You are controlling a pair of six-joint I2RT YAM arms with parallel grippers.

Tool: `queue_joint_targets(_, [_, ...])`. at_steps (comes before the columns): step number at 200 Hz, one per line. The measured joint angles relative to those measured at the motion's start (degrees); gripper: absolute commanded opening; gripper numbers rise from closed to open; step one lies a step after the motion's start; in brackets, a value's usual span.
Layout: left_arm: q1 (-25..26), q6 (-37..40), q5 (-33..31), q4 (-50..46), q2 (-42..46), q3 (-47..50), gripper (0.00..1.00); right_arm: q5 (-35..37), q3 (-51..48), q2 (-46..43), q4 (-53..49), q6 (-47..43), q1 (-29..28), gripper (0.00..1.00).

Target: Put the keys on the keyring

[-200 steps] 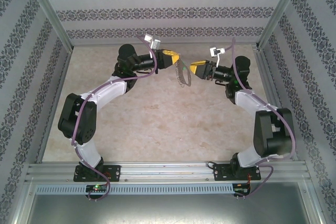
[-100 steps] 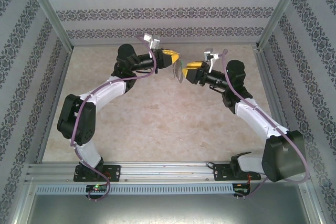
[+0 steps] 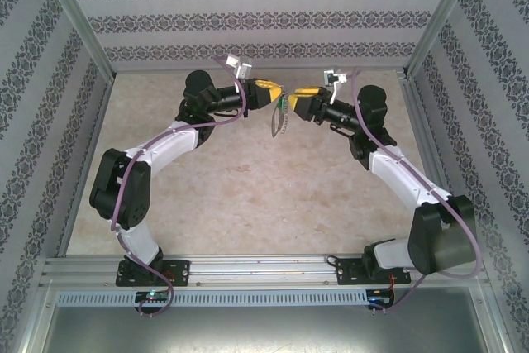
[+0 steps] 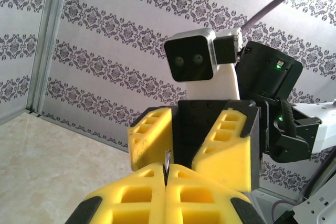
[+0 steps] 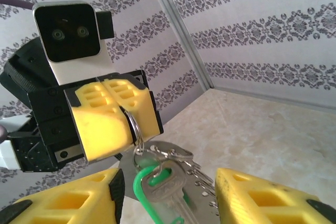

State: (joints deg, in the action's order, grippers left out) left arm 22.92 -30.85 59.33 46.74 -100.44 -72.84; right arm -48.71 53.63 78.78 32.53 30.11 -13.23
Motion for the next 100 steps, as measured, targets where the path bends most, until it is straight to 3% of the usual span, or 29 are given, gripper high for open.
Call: queue_joint_targets(100, [0.0, 0.0, 0.2, 0.0, 0.0, 0.0, 0.00, -3.4, 2.0, 3.5, 6.9, 5.6, 0.0, 0.42])
